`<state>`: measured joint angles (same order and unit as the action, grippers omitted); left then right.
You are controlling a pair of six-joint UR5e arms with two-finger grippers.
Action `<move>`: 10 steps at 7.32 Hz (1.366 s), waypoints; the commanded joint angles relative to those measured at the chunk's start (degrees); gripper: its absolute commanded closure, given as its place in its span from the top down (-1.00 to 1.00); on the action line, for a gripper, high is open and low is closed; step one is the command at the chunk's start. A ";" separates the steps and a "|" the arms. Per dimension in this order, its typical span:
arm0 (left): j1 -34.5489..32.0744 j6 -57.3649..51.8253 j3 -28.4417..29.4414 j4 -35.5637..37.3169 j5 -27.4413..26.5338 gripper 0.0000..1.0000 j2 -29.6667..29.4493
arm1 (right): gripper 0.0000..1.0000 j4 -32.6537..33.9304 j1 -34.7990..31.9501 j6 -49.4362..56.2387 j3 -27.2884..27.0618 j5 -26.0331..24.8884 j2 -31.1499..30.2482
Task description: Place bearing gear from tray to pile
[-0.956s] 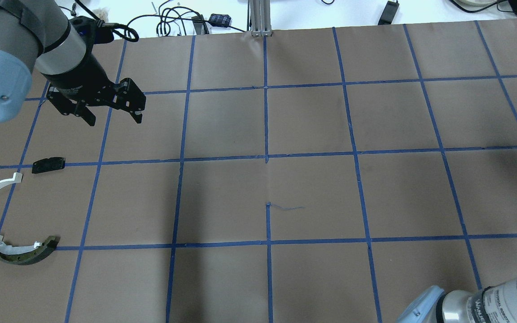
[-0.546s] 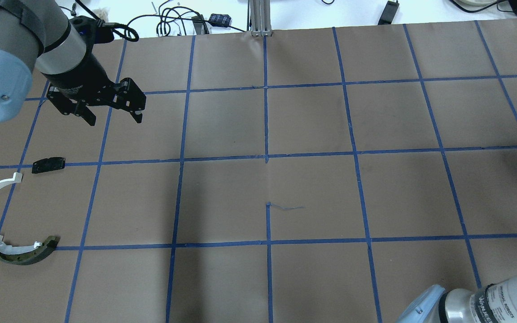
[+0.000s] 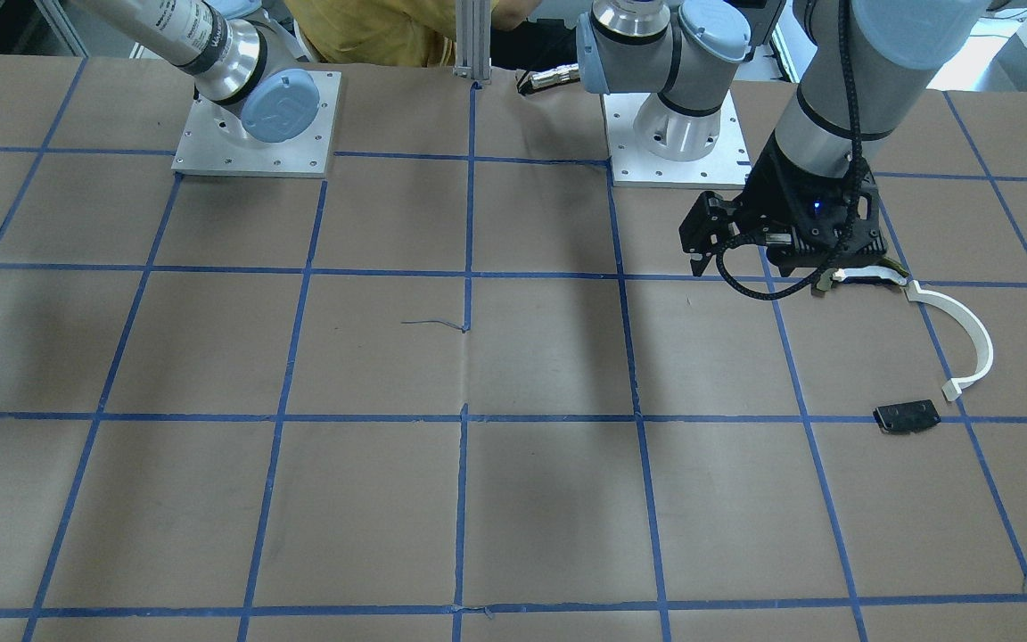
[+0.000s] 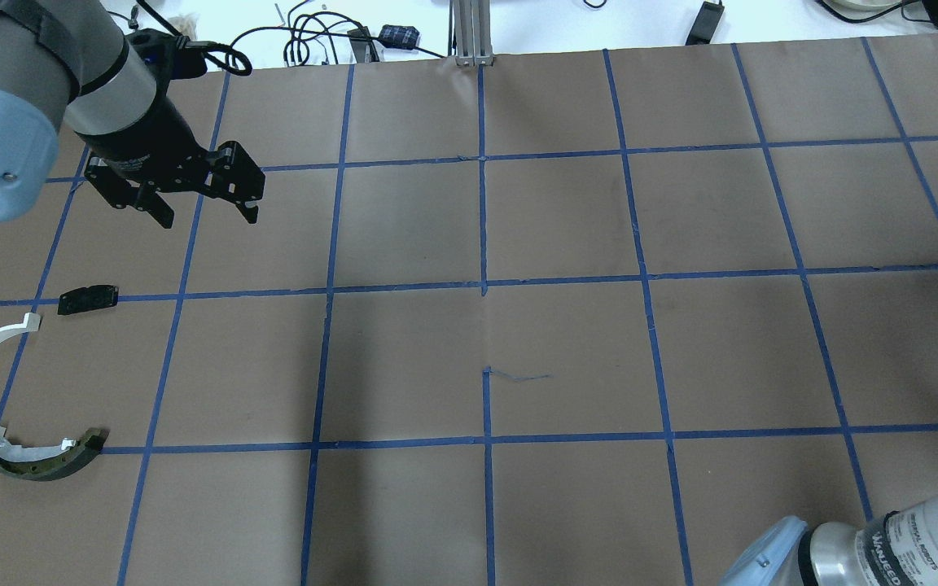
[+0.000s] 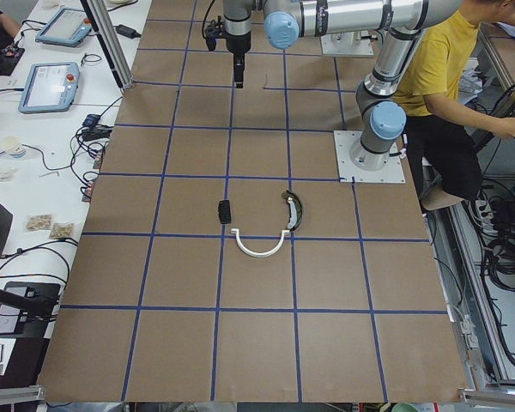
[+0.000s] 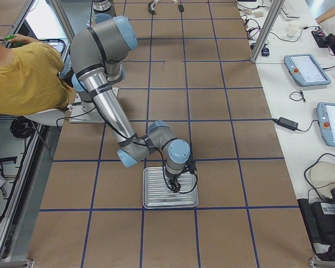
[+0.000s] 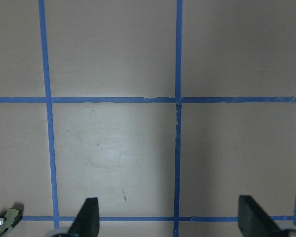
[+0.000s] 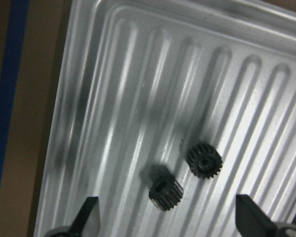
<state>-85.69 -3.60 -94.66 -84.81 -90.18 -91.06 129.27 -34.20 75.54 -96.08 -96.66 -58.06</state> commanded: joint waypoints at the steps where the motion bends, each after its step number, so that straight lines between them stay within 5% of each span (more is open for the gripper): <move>1: 0.00 0.00 0.00 0.00 0.00 1.00 0.00 | 0.75 -0.07 0.01 3.63 0.02 0.07 0.48; 7: 0.00 0.00 0.00 0.09 0.00 1.00 0.09 | -0.05 -0.60 0.01 5.32 0.02 -0.98 0.58; 10: 0.00 -0.26 0.09 0.09 -0.09 1.00 0.09 | -0.79 -0.86 -0.69 5.06 0.11 -3.80 0.14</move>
<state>-85.69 -3.71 -94.60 -84.76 -90.20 -90.97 128.54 -34.61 80.77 -96.04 -99.51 -57.63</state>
